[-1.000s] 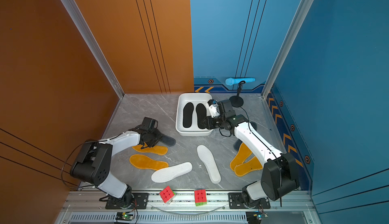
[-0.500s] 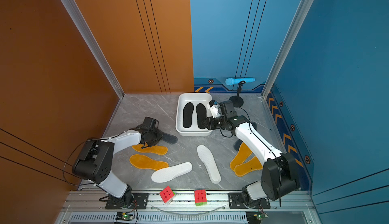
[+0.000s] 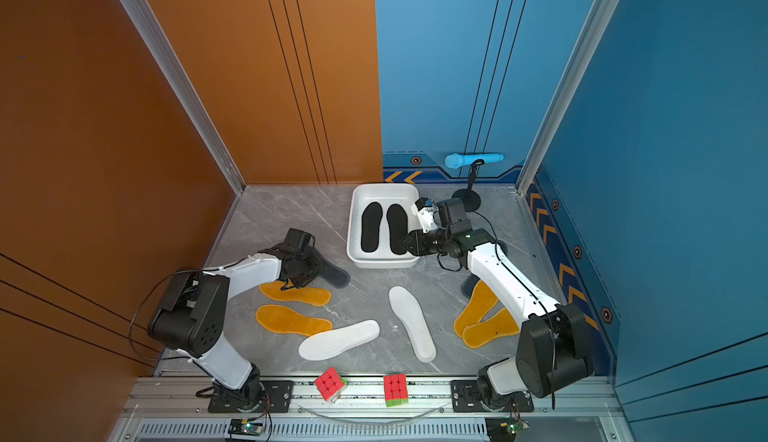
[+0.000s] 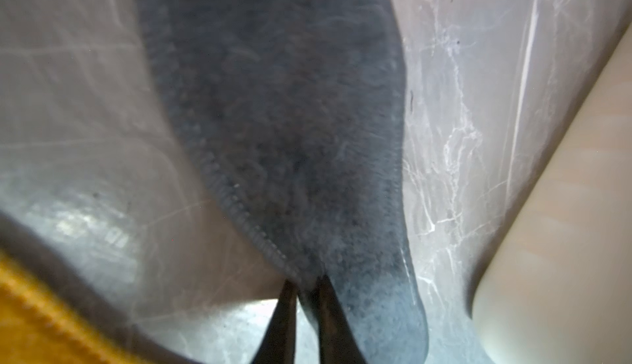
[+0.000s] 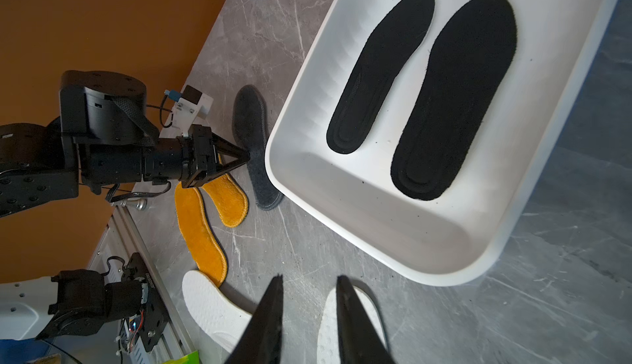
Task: Put the insoles into the storage box
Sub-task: Pick up the insole from the center of the board.
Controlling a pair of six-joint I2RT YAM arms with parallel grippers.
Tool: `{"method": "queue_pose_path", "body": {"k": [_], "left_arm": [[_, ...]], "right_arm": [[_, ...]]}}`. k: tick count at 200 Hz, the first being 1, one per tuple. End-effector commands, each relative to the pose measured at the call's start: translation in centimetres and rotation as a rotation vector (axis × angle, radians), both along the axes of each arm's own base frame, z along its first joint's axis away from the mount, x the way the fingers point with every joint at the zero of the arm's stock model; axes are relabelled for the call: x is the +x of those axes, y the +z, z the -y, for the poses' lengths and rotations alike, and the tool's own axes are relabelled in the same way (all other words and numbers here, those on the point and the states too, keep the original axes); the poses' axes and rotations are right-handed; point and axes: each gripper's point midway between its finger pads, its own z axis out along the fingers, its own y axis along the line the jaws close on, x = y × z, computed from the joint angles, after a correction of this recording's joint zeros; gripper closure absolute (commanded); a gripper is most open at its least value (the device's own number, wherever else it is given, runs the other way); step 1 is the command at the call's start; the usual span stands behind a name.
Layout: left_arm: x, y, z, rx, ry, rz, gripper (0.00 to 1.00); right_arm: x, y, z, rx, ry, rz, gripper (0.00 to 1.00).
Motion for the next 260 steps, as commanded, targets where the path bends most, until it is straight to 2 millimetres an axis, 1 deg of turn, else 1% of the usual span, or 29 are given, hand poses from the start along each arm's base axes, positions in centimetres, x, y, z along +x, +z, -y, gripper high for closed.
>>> {"method": "queue_pose_path", "body": {"k": [1, 8, 16, 65, 100, 131, 198, 208, 236, 260], "left_arm": [[-2.8, -2.5, -0.2, 0.036, -0.026, -0.132, 0.92], [-2.9, -2.6, -0.3, 0.037, -0.025, -0.134, 0.94], [-2.9, -2.6, -0.3, 0.035, -0.025, -0.137, 1.0], [-2.9, -2.0, -0.2, 0.021, -0.037, -0.118, 1.0], [-2.5, 0.1, 0.2, -0.008, -0.052, -0.054, 1.0], [-2.3, 2.6, -0.2, -0.035, -0.044, 0.018, 1.0], [-3.4, 8.6, -3.4, -0.021, 0.016, 0.165, 1.0], [-3.5, 9.8, -3.7, -0.02, 0.013, 0.202, 1.0], [-4.0, 12.5, -3.9, -0.016, -0.007, 0.296, 1.0], [-4.1, 14.6, -3.6, -0.024, -0.046, 0.366, 1.0]], "right_arm": [[-0.4, 1.0, 0.0, 0.033, 0.006, 0.018, 0.72], [-0.4, 1.1, 0.0, 0.037, 0.007, 0.021, 0.72], [-0.4, 1.1, 0.0, 0.038, 0.007, 0.019, 0.72], [-0.5, 1.4, -0.1, 0.05, 0.007, 0.021, 0.72], [-0.6, 1.4, -0.3, 0.067, 0.012, 0.008, 0.73], [-0.7, 1.7, -0.8, 0.061, 0.019, 0.001, 0.73], [-1.0, 2.7, -2.3, 0.057, 0.052, 0.009, 0.73], [-1.1, 2.8, -2.5, 0.059, 0.056, 0.011, 0.73], [-1.2, 3.1, -3.0, 0.064, 0.063, 0.008, 0.73], [-1.5, 3.6, -3.7, 0.067, 0.072, 0.011, 0.73]]}}
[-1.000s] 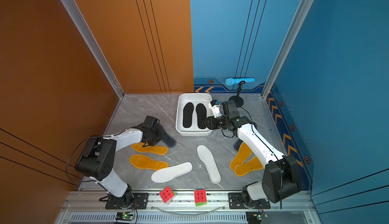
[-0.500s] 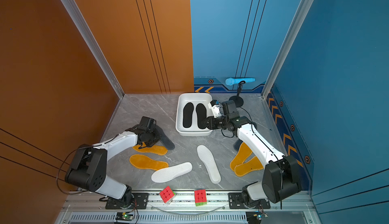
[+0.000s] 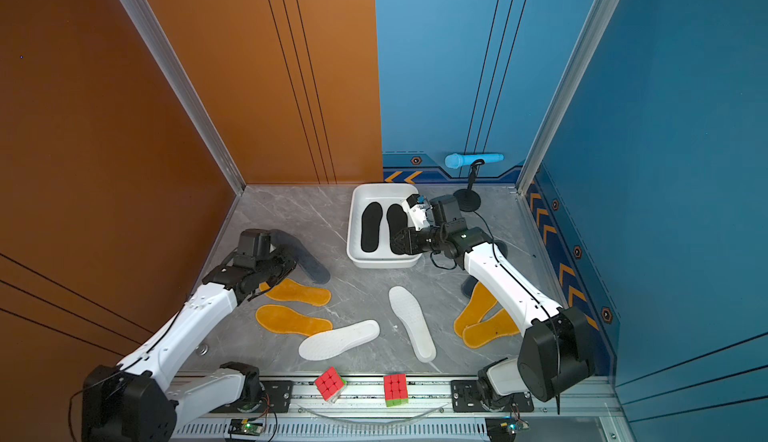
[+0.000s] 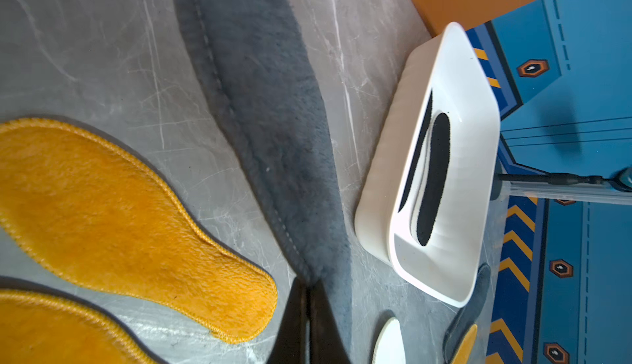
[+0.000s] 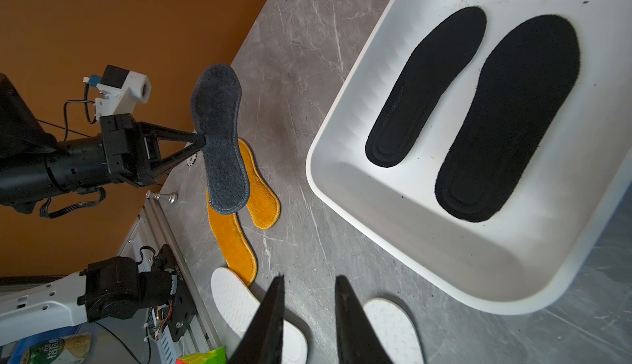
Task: Put the insoles into the storage box
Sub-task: Pick up the insole from the center of the board.
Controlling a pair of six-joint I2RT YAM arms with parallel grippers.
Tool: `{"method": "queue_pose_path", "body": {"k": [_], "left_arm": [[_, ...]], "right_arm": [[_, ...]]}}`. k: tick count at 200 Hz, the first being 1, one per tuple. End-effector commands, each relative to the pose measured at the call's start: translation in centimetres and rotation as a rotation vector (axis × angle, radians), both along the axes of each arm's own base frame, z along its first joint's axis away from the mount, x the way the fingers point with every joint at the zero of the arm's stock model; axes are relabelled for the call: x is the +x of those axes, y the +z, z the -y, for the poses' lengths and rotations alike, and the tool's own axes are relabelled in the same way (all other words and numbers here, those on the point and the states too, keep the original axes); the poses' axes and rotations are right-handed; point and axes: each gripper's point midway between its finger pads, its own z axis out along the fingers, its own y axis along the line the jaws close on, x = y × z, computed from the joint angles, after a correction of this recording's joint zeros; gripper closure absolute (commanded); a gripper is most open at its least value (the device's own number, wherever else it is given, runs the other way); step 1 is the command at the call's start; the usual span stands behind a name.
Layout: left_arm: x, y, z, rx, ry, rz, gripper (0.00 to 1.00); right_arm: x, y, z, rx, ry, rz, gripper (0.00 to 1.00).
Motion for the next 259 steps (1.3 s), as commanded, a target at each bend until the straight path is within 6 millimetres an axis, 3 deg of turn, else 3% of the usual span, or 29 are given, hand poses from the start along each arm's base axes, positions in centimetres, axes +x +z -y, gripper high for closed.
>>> {"method": "queue_pose_path", "body": {"k": [1, 36, 81, 148, 259], "left_arm": [[-0.7, 0.8, -0.3, 0.038, -0.037, 0.028, 1.0], [-0.6, 3.7, 1.5, 0.031, -0.143, 0.148, 1.0], [0.0, 6.9, 6.2, 0.002, -0.341, 0.356, 1.0], [-1.3, 9.7, 12.3, 0.019, -0.594, 0.539, 1.0], [-2.5, 9.8, 14.2, -0.037, -0.697, 0.593, 1.0]], "right_arm": [[-0.3, 1.0, -0.8, 0.01, 0.007, -0.01, 0.73], [-1.0, 2.0, -2.4, 0.047, 0.044, 0.004, 0.72], [-1.6, 3.7, -5.3, 0.134, 0.103, -0.013, 0.69], [-1.9, 4.1, -9.9, 0.199, 0.185, -0.043, 0.6], [-0.9, 3.8, -12.0, 0.228, 0.226, -0.056, 0.6]]}}
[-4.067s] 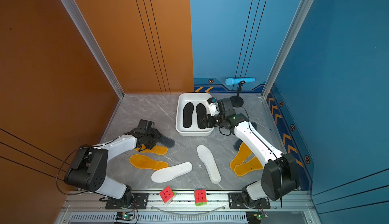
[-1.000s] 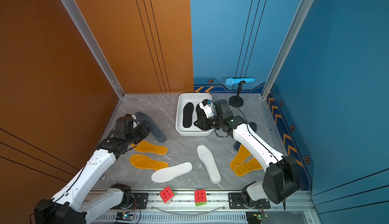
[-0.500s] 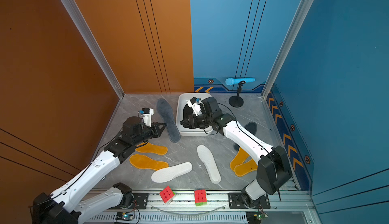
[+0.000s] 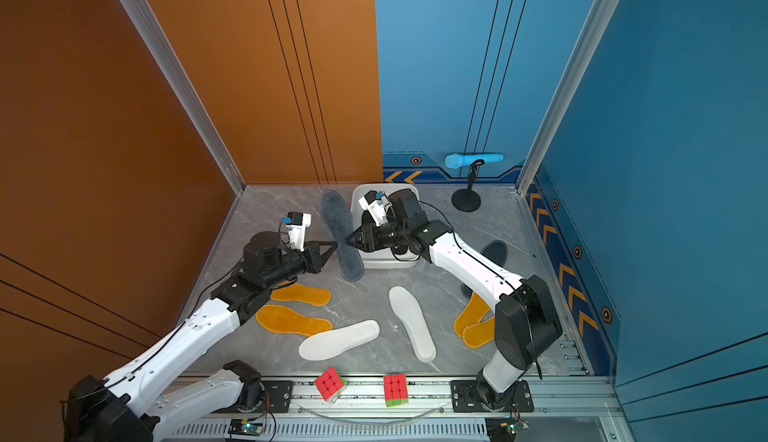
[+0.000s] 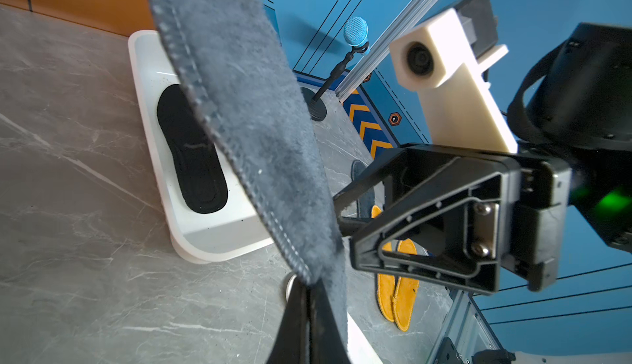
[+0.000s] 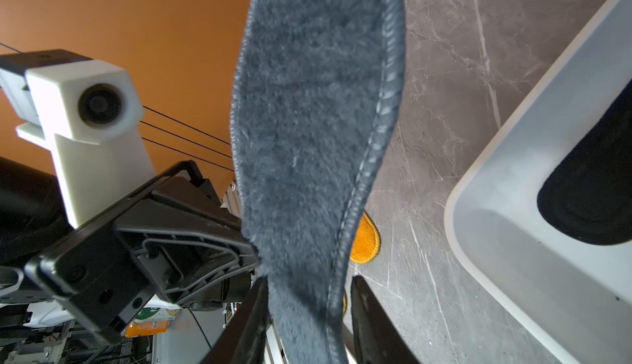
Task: Put the insoles into the storage box
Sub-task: Pick up the insole from the center of the board.
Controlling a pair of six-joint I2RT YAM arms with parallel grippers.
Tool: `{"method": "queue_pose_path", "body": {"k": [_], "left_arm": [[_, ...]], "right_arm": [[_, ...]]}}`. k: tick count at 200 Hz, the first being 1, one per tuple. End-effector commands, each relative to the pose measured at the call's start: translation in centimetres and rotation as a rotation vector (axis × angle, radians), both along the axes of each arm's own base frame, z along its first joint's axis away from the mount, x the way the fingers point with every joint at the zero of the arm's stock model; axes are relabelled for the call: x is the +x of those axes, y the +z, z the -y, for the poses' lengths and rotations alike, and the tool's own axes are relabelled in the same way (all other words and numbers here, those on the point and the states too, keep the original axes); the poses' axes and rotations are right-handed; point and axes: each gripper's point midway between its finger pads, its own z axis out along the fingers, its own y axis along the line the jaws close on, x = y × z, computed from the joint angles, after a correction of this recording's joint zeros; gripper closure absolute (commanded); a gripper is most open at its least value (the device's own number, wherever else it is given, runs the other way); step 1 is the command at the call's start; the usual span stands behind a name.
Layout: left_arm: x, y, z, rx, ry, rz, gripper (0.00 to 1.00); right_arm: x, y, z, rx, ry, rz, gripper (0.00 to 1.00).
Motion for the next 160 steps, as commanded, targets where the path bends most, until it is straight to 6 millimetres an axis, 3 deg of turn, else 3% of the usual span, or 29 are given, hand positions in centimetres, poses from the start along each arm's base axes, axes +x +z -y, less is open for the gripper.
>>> {"method": "queue_pose_path", "body": {"k": [1, 38, 112, 160], "left_arm": [[-0.7, 0.2, 1.0, -0.007, -0.066, 0.031, 1.0], [-0.8, 0.0, 1.2, -0.005, -0.08, 0.03, 1.0], [-0.7, -0.8, 0.8, 0.013, -0.056, 0.01, 1.0], [-0.7, -0.9, 0.0, 0.029, -0.028, 0.006, 1.0]], "right_arm": [[0.3, 1.5, -0.9, 0.041, 0.018, 0.021, 0.6], [0.5, 1.3, -1.1, 0.044, 0.024, 0.013, 0.66], [0.0, 1.7, -1.4, 0.077, 0.056, 0.013, 0.94], [-0.1, 2.1, -1.3, 0.087, 0.045, 0.032, 1.0]]}}
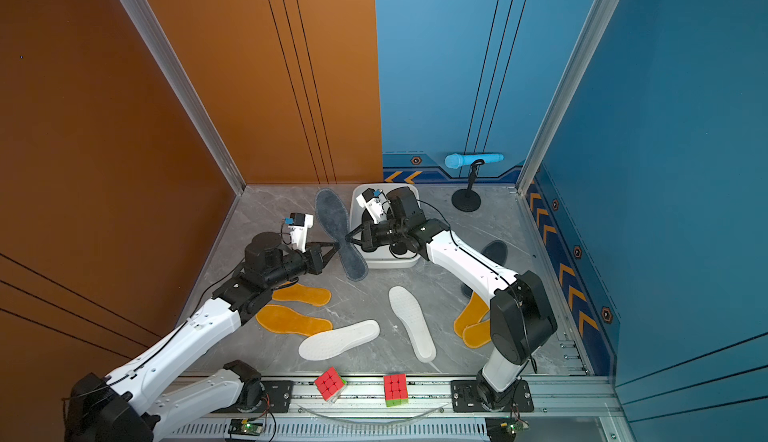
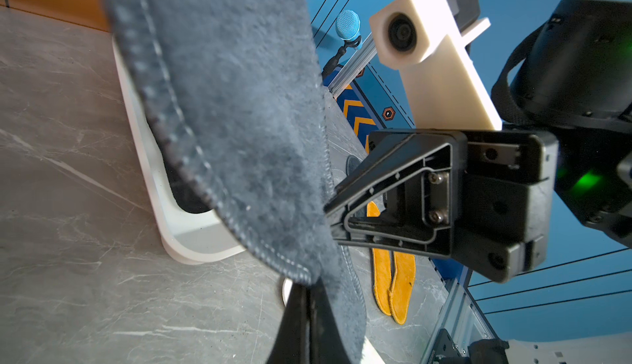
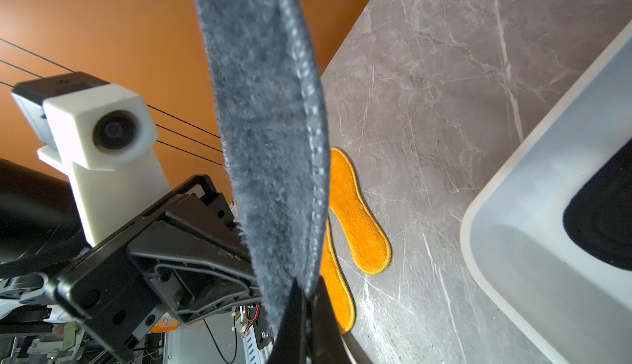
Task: Put the insoles into the storage box
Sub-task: Pick up the insole from the center of the board, then place the insole in the storage box.
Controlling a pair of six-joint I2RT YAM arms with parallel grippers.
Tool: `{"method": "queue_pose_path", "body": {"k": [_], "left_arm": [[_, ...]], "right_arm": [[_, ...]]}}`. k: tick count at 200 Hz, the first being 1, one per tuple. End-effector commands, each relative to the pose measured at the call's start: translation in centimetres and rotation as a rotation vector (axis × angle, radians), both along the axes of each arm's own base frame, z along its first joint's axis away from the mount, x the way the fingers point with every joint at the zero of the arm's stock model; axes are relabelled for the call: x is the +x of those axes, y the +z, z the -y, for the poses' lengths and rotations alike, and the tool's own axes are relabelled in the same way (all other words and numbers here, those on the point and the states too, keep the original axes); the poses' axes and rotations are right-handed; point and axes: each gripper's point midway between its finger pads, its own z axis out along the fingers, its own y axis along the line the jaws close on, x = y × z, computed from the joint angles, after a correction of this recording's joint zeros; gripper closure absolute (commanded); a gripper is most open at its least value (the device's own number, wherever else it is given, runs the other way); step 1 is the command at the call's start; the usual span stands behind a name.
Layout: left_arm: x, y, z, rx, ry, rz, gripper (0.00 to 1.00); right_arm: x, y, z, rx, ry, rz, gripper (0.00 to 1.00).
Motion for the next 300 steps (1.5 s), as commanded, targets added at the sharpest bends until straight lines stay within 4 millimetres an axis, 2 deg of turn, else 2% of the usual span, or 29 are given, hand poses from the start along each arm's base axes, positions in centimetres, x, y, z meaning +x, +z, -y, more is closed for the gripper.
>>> {"method": "queue_pose_path", "body": {"k": [1, 27, 31, 37, 43, 56, 69, 86, 111, 178, 197, 210, 221, 257, 272, 300], "left_arm": [[-0.5, -0.7, -0.4, 0.031, -0.002, 0.001, 1.0], [-0.2, -0.8, -1.4, 0.033, 0.051, -0.011, 1.0], [-0.2, -0.7, -1.6, 0.031, 0.059, -0.012, 0.96], [-0.2, -0.7, -1.8, 0.026, 0.069, -0.014, 0.82], [-0.2, -0.7, -2.0, 0.023, 0.077, -0.014, 0.74], [-0.2, -0.6, -2.6, 0.022, 0.103, -0.015, 0.7], [-0.2, -0.7, -3.3, 0.028, 0.134, -0.019, 0.61], [-0.2, -0.8, -4.1, 0.029, 0.169, -0.023, 0.54], [0.0, -1.3, -5.0, 0.016, 0.202, -0.04, 0.55], [0.3, -3.1, -7.6, 0.011, 0.309, -0.095, 0.42], [0.3, -3.7, -8.4, 0.022, 0.344, -0.118, 0.3], [0.3, -4.0, -8.7, 0.027, 0.359, -0.126, 0.09], [0.3, -4.2, -8.9, 0.027, 0.368, -0.134, 0.0], [0.3, -4.5, -9.2, 0.02, 0.385, -0.139, 0.02], [0.4, -4.7, -9.3, 0.021, 0.393, -0.141, 0.02], [0.6, -4.9, -9.5, 0.017, 0.407, -0.155, 0.02]], "right_arm": [[-0.3, 1.6, -0.4, 0.043, 0.014, 0.041, 1.0], [-0.1, 1.5, -0.1, 0.035, -0.004, 0.044, 1.0], [-0.1, 1.4, -0.1, 0.034, -0.006, 0.043, 1.0], [-0.1, 1.5, 0.0, 0.033, -0.012, 0.046, 1.0], [0.0, 1.5, 0.1, 0.033, -0.017, 0.05, 1.0], [0.1, 1.6, 0.2, 0.035, -0.029, 0.052, 1.0], [0.3, 1.5, 0.3, 0.038, -0.042, 0.049, 1.0], [0.7, 1.5, 0.4, 0.04, -0.058, 0.043, 1.0], [1.0, 1.4, 0.6, 0.043, -0.077, 0.038, 1.0], [3.2, 0.0, 2.2, 0.018, -0.192, -0.004, 1.0], [4.1, -0.7, 3.0, 0.003, -0.249, -0.026, 1.0], [5.2, -1.4, 3.9, -0.008, -0.302, -0.056, 1.0], [6.3, -2.1, 4.8, -0.021, -0.353, -0.083, 1.0], [9.8, -5.6, 7.3, -0.136, -0.453, -0.154, 1.0], [11.2, -7.1, 7.6, -0.175, -0.457, -0.173, 1.0], [13.2, -8.5, 7.6, -0.214, -0.457, -0.18, 1.0]]}}
